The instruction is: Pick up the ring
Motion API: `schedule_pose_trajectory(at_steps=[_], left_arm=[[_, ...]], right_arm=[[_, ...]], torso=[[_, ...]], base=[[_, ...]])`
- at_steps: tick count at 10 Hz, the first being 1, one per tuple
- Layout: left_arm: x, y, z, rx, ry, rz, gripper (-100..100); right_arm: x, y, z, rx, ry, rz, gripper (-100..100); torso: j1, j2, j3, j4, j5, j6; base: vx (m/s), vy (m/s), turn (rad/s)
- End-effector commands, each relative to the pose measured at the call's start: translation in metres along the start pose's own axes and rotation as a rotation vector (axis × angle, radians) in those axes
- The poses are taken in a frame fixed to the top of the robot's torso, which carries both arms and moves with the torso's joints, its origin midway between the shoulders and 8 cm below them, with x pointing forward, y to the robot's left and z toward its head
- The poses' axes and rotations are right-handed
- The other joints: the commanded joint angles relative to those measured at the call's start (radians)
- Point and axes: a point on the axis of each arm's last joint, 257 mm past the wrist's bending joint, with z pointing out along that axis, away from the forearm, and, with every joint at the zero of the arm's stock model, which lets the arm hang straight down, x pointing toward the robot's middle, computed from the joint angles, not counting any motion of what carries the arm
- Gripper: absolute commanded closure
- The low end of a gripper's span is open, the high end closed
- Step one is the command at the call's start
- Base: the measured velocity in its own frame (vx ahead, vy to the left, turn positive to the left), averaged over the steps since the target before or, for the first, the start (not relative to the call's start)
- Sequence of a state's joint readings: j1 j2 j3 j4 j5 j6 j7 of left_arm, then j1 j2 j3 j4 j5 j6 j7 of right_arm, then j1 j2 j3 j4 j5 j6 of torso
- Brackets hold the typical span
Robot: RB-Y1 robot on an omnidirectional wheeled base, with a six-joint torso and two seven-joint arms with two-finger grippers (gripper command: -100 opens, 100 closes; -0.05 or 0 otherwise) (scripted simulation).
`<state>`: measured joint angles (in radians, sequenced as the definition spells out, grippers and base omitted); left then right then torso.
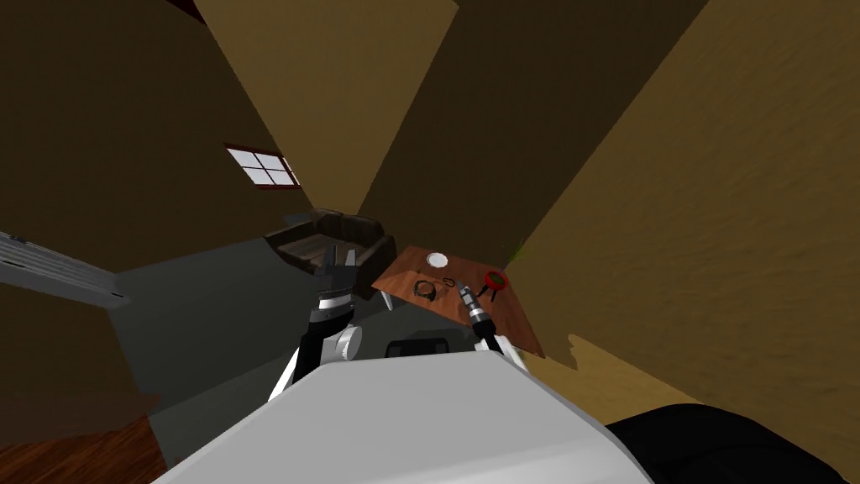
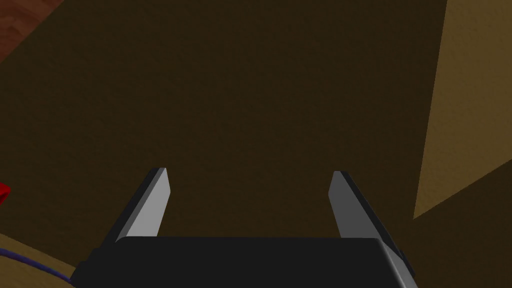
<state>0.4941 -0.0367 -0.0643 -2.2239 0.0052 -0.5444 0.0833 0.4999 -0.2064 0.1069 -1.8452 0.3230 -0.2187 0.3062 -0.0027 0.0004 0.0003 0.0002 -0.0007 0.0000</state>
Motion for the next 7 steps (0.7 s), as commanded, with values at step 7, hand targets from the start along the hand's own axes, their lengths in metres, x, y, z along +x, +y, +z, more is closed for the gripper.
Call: schedule_pose_trajectory(at_steps=[7], left_arm=[[0.000, 0.000, 0.000, 0.000, 0.000, 0.000, 0]], right_arm=[[0.070, -0.110, -0.030, 0.250, 0.216, -0.187, -100]], torso=[[0.000, -0.002, -0.001, 0.000, 0.000, 0.000]], base=[[-0.026, -0.029, 0.254]])
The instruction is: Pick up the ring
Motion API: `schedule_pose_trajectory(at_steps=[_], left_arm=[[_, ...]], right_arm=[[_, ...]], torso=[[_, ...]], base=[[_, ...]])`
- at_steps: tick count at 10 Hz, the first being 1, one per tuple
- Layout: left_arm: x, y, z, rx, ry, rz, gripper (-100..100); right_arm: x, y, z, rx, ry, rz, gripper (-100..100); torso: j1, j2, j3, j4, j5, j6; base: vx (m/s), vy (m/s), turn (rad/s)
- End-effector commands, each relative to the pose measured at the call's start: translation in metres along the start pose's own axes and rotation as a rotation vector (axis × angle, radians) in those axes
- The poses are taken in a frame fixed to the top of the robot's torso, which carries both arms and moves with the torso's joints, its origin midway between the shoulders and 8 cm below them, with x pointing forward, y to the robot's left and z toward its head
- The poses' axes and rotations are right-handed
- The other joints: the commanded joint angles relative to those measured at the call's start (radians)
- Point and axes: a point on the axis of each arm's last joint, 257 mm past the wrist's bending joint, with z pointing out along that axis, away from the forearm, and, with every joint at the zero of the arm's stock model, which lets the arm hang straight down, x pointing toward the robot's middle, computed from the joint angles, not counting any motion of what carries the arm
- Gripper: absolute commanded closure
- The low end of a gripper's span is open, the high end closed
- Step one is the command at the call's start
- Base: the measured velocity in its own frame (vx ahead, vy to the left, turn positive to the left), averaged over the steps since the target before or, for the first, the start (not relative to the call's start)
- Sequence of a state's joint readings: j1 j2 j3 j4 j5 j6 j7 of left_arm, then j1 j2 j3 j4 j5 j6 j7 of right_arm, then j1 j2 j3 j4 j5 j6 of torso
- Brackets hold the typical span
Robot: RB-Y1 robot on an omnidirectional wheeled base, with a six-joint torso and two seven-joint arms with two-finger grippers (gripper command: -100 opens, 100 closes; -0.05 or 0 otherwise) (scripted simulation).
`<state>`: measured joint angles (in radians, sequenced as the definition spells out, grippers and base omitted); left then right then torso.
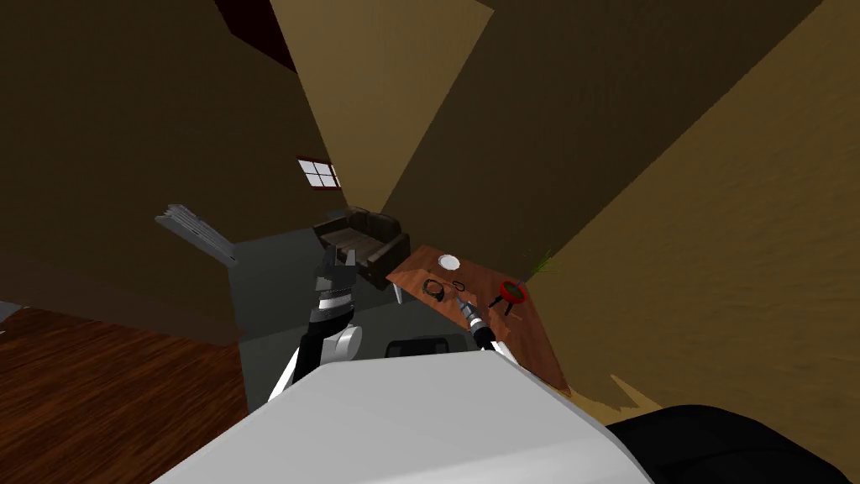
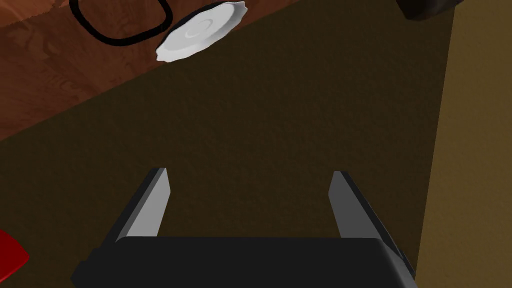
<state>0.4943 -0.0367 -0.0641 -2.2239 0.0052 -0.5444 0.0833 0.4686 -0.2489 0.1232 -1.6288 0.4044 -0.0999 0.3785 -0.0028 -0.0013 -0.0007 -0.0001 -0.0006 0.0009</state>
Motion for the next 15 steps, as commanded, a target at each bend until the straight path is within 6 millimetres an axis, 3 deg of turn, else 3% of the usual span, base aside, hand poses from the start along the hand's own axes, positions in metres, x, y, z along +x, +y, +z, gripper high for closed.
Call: schedule_pose_trajectory(at_steps=[1, 2, 3, 4, 5, 6, 10, 11, 12, 13, 14, 15], left_arm=[[0.000, 0.000, 0.000, 0.000, 0.000, 0.000, 0], [0.000, 0.000, 0.000, 0.000, 0.000, 0.000, 0], [0.000, 0.000, 0.000, 0.000, 0.000, 0.000, 0], [0.000, 0.000, 0.000, 0.000, 0.000, 0.000, 0], [0.000, 0.000, 0.000, 0.000, 0.000, 0.000, 0], [0.000, 0.000, 0.000, 0.000, 0.000, 0.000, 0], [0.000, 0.000, 0.000, 0.000, 0.000, 0.000, 0], [0.000, 0.000, 0.000, 0.000, 0.000, 0.000, 0], [0.000, 0.000, 0.000, 0.000, 0.000, 0.000, 0], [0.000, 0.000, 0.000, 0.000, 0.000, 0.000, 0], [0.000, 0.000, 0.000, 0.000, 0.000, 0.000, 0], [0.000, 0.000, 0.000, 0.000, 0.000, 0.000, 0]], right_arm=[[0.025, -0.029, -0.005, 0.070, 0.071, -0.065, -100], [0.027, -0.033, -0.006, 0.083, 0.076, -0.065, -100], [0.042, -0.054, -0.009, 0.135, 0.124, -0.124, -100], [0.048, -0.061, -0.011, 0.148, 0.138, -0.123, -100], [0.063, -0.085, -0.018, 0.203, 0.190, -0.183, -100], [0.067, -0.088, -0.019, 0.210, 0.197, -0.183, -100], [0.100, -0.146, -0.043, 0.334, 0.321, -0.303, -100], [0.112, -0.171, -0.056, 0.382, 0.376, -0.363, -100], [0.112, -0.174, -0.058, 0.393, 0.380, -0.364, -100], [0.118, -0.196, -0.070, 0.442, 0.427, -0.423, -100], [0.122, -0.201, -0.073, 0.450, 0.438, -0.423, -100], [0.122, -0.217, -0.082, 0.488, 0.471, -0.481, -100]], torso=[[0.000, 0.000, 0.000, 0.000, 0.000, 0.000], [0.000, 0.000, 0.000, 0.000, 0.000, -0.001], [0.000, 0.000, 0.000, 0.000, 0.000, 0.001], [0.000, 0.000, 0.000, 0.000, 0.000, 0.000], [0.000, -0.001, 0.000, 0.000, 0.000, 0.000], [0.000, -0.001, 0.000, 0.000, 0.000, 0.000], [0.000, -0.002, -0.001, 0.000, 0.000, 0.000], [0.000, -0.002, -0.001, 0.000, 0.000, 0.001], [0.000, -0.002, -0.001, 0.000, 0.000, 0.000], [0.000, -0.002, -0.001, 0.000, 0.000, 0.001], [0.000, -0.002, -0.001, 0.000, 0.000, 0.000], [0.000, -0.002, -0.001, -0.001, 0.000, 0.001]], base=[[-0.021, -0.019, 0.403], [-0.017, -0.026, 0.176], [-0.016, -0.018, 0.314], [-0.011, -0.025, 0.203], [-0.008, -0.024, 0.396], [-0.005, -0.027, 0.202], [0.000, -0.021, 0.281], [0.002, -0.016, 0.305], [0.003, -0.023, 0.202], [0.007, -0.021, 0.319], [0.010, -0.023, 0.206], [0.008, -0.020, 0.357]])
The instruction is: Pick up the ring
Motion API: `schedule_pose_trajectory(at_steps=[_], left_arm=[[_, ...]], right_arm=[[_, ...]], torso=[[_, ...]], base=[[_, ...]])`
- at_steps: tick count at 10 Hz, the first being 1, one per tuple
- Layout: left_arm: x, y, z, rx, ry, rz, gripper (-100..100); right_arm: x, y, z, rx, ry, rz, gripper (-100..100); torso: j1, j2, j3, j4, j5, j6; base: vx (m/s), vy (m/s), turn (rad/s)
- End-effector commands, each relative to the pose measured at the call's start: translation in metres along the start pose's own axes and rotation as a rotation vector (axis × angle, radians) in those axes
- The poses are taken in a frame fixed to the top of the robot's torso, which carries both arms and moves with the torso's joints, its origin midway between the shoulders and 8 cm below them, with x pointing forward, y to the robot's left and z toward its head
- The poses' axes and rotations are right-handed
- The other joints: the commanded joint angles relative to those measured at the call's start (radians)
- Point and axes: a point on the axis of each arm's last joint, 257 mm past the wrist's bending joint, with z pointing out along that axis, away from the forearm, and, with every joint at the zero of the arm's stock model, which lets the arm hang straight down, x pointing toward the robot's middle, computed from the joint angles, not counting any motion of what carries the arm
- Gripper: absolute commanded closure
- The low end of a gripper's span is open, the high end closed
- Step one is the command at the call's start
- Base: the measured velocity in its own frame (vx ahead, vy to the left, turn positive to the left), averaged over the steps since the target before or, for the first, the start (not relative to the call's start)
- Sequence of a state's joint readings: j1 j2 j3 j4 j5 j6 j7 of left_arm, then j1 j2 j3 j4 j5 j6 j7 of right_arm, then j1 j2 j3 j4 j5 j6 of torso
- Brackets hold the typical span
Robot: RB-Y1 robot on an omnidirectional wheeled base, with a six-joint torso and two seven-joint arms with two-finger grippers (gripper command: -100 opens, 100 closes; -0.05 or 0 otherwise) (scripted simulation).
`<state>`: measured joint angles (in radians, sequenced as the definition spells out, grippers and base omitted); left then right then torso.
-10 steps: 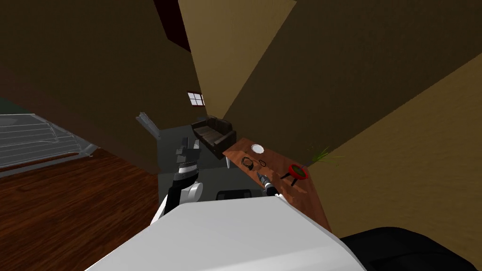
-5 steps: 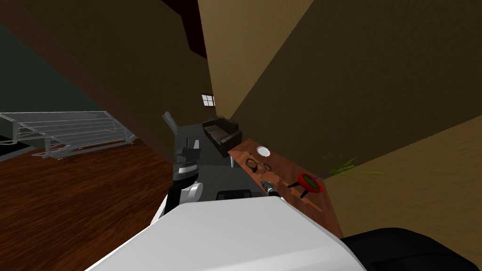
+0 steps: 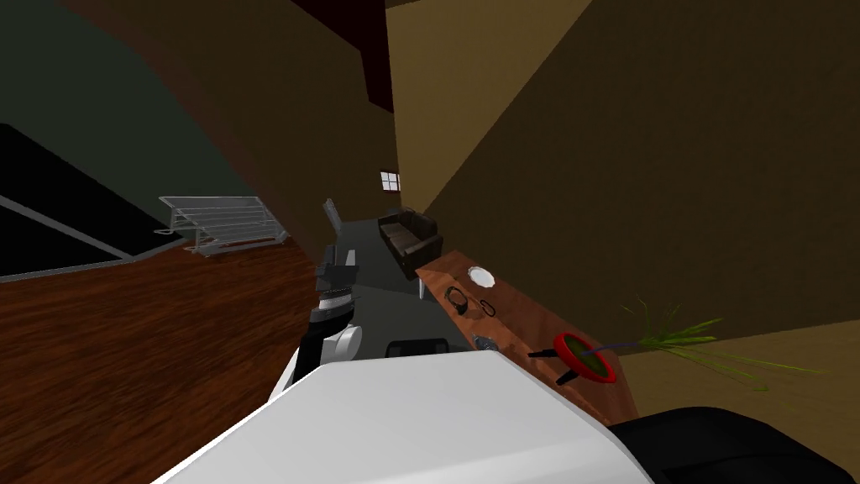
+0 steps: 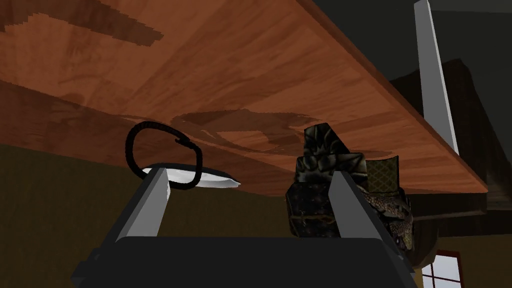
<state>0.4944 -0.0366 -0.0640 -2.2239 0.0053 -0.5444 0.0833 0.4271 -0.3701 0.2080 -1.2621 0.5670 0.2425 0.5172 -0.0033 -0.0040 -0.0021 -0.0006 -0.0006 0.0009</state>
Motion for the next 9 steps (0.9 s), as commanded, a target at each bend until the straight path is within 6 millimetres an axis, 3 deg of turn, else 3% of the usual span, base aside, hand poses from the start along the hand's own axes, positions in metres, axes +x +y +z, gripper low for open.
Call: schedule_pose_trajectory(at_steps=[1, 2, 3, 4, 5, 6, 7, 8, 9], left_arm=[[0.000, 0.000, 0.000, 0.000, 0.000, 0.000, 0], [0.000, 0.000, 0.000, 0.000, 0.000, 0.000, 0], [0.000, 0.000, 0.000, 0.000, 0.000, 0.000, 0], [0.000, 0.000, 0.000, 0.000, 0.000, 0.000, 0], [0.000, 0.000, 0.000, 0.000, 0.000, 0.000, 0], [0.000, 0.000, 0.000, 0.000, 0.000, 0.000, 0], [0.000, 0.000, 0.000, 0.000, 0.000, 0.000, 0], [0.000, 0.000, 0.000, 0.000, 0.000, 0.000, 0], [0.000, 0.000, 0.000, 0.000, 0.000, 0.000, 0]], right_arm=[[0.013, -0.011, 0.004, 0.031, 0.030, -0.031, -100], [0.020, -0.015, 0.004, 0.038, 0.043, -0.033, -100], [0.034, -0.034, 0.004, 0.087, 0.083, -0.089, -100], [0.040, -0.038, 0.004, 0.093, 0.095, -0.091, -100], [0.057, -0.060, 0.002, 0.142, 0.142, -0.147, -100], [0.058, -0.061, 0.002, 0.145, 0.144, -0.147, -100], [0.071, -0.082, -0.001, 0.194, 0.185, -0.201, -100], [0.073, -0.084, -0.001, 0.196, 0.191, -0.202, -100], [0.081, -0.103, -0.004, 0.239, 0.223, -0.251, -100]], torso=[[0.000, 0.000, 0.000, 0.000, 0.000, 0.000], [0.000, 0.000, 0.000, 0.000, 0.000, 0.001], [0.001, 0.000, 0.000, 0.000, 0.000, 0.001], [0.001, 0.000, 0.000, 0.000, 0.000, 0.000], [0.001, -0.001, 0.000, 0.000, 0.000, 0.001], [0.000, -0.001, -0.001, 0.000, 0.000, 0.000], [0.000, -0.001, -0.001, 0.000, 0.000, 0.001], [0.000, -0.001, -0.001, 0.000, 0.000, 0.000], [0.000, -0.001, -0.001, 0.000, 0.000, 0.001]], base=[[0.010, -0.027, 0.173], [0.008, -0.012, -0.029], [0.013, -0.005, 0.319], [0.014, -0.018, 0.220], [0.021, -0.019, 0.334], [0.019, -0.028, 0.150], [0.022, -0.022, 0.283], [0.020, -0.025, 0.190], [0.026, -0.021, 0.339]])
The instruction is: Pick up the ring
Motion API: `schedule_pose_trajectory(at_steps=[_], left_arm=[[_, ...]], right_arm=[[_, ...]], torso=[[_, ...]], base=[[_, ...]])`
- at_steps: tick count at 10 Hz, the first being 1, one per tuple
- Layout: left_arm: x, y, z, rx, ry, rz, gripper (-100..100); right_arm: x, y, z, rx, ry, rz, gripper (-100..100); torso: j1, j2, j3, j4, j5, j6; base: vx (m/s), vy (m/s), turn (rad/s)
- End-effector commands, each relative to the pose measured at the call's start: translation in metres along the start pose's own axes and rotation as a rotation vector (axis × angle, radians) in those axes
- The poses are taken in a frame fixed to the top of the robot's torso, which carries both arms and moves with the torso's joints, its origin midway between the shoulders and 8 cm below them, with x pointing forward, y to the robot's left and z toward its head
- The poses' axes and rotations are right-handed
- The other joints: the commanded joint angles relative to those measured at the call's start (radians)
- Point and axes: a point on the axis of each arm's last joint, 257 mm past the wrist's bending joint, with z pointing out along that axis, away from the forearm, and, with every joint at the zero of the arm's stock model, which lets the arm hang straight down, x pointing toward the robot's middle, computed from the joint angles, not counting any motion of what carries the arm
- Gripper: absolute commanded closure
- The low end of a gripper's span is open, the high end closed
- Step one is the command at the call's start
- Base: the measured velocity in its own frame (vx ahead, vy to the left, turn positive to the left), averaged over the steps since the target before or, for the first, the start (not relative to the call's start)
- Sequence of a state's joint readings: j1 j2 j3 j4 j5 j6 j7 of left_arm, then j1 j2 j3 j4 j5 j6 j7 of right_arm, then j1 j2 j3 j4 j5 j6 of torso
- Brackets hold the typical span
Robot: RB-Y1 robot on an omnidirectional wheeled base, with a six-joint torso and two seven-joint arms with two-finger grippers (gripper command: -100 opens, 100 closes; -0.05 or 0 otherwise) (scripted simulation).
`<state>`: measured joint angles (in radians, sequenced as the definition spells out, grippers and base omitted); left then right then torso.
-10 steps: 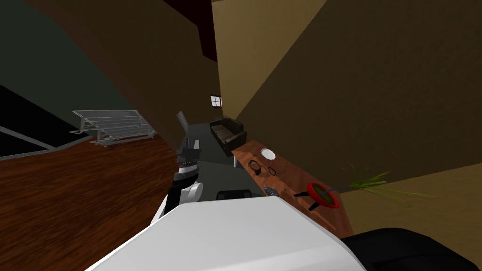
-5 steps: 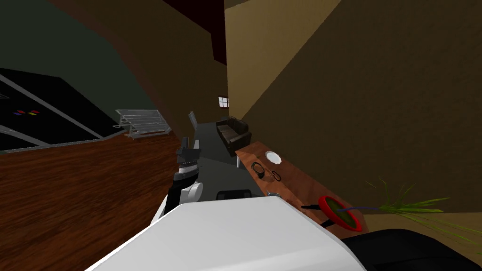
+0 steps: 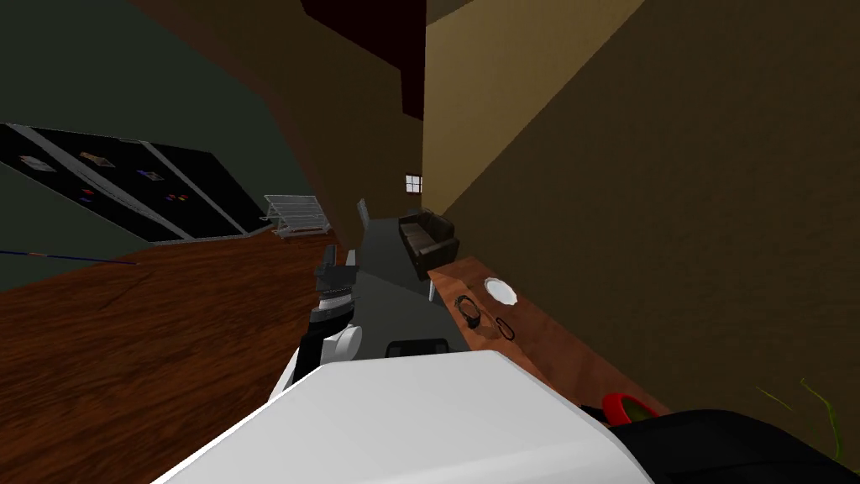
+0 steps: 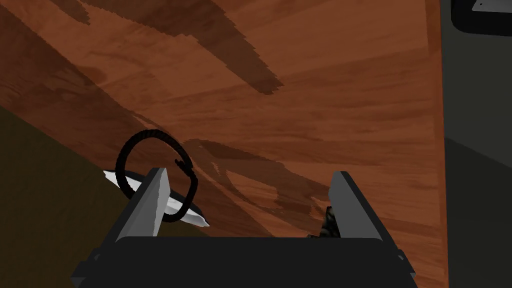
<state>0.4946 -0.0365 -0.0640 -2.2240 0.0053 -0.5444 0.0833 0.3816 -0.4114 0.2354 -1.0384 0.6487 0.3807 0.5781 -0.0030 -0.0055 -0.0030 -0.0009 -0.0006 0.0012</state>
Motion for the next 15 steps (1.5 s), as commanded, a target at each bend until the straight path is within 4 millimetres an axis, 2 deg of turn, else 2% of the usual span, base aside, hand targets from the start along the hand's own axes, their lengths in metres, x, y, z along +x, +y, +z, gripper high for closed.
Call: schedule_pose_trajectory(at_steps=[1, 2, 3, 4, 5, 6, 7, 8, 9, 10, 11, 15], left_arm=[[0.000, 0.000, 0.000, 0.000, 0.000, 0.000, 0], [0.000, 0.000, 0.000, 0.000, 0.000, 0.000, 0], [0.000, 0.000, 0.000, 0.000, 0.000, 0.000, 0], [0.000, 0.000, 0.000, 0.000, 0.000, 0.000, 0], [0.000, 0.000, 0.000, 0.000, 0.000, 0.000, 0], [0.000, 0.000, 0.000, 0.000, 0.000, 0.000, 0], [0.000, 0.000, 0.000, 0.000, 0.000, 0.000, 0], [0.000, 0.000, 0.000, 0.000, 0.000, 0.000, 0], [0.000, 0.000, 0.000, 0.000, 0.000, 0.000, 0], [0.000, 0.000, 0.000, 0.000, 0.000, 0.000, 0], [0.000, 0.000, 0.000, 0.000, 0.000, 0.000, 0], [0.000, 0.000, 0.000, 0.000, 0.000, 0.000, 0]], right_arm=[[0.014, -0.011, 0.002, 0.029, 0.030, -0.028, -100], [0.025, -0.028, 0.003, 0.071, 0.061, -0.074, -100], [0.031, -0.030, 0.004, 0.076, 0.072, -0.077, -100], [0.044, -0.049, 0.004, 0.119, 0.108, -0.122, -100], [0.045, -0.049, 0.004, 0.120, 0.111, -0.122, -100], [0.058, -0.068, 0.004, 0.162, 0.146, -0.164, -100], [0.058, -0.068, 0.004, 0.162, 0.146, -0.164, -100], [0.069, -0.085, 0.002, 0.201, 0.179, -0.202, -100], [0.069, -0.085, 0.002, 0.201, 0.179, -0.202, -100], [0.079, -0.101, 0.001, 0.237, 0.209, -0.237, -100], [0.079, -0.101, 0.001, 0.237, 0.209, -0.237, -100], [0.103, -0.149, -0.009, 0.344, 0.298, -0.333, -100]], torso=[[0.000, 0.000, 0.000, 0.000, 0.000, 0.000], [0.000, 0.000, 0.000, 0.000, 0.000, 0.001], [0.000, 0.000, 0.000, 0.000, 0.000, 0.000], [0.000, 0.000, 0.000, 0.000, 0.000, 0.001], [0.000, 0.000, 0.000, 0.000, 0.000, 0.000], [0.000, 0.000, 0.000, 0.000, 0.000, 0.001], [0.000, -0.001, -0.001, 0.000, 0.000, 0.000], [0.000, -0.001, 0.000, 0.000, 0.000, 0.001], [0.001, -0.001, 0.000, 0.000, 0.000, 0.001], [0.001, -0.001, 0.000, 0.000, 0.000, 0.001], [0.000, -0.001, -0.001, 0.000, 0.000, 0.001], [-0.001, -0.003, -0.002, -0.001, 0.000, 0.001]], base=[[0.024, -0.024, 0.151], [0.026, -0.021, 0.265], [0.026, -0.025, 0.142], [0.030, -0.022, 0.254], [0.026, -0.027, 0.146], [0.033, -0.024, 0.254], [0.033, -0.026, 0.135], [0.033, -0.018, 0.228], [0.030, -0.021, 0.124], [0.037, -0.024, 0.243], [0.032, -0.022, 0.102], [0.054, -0.034, 0.223]])
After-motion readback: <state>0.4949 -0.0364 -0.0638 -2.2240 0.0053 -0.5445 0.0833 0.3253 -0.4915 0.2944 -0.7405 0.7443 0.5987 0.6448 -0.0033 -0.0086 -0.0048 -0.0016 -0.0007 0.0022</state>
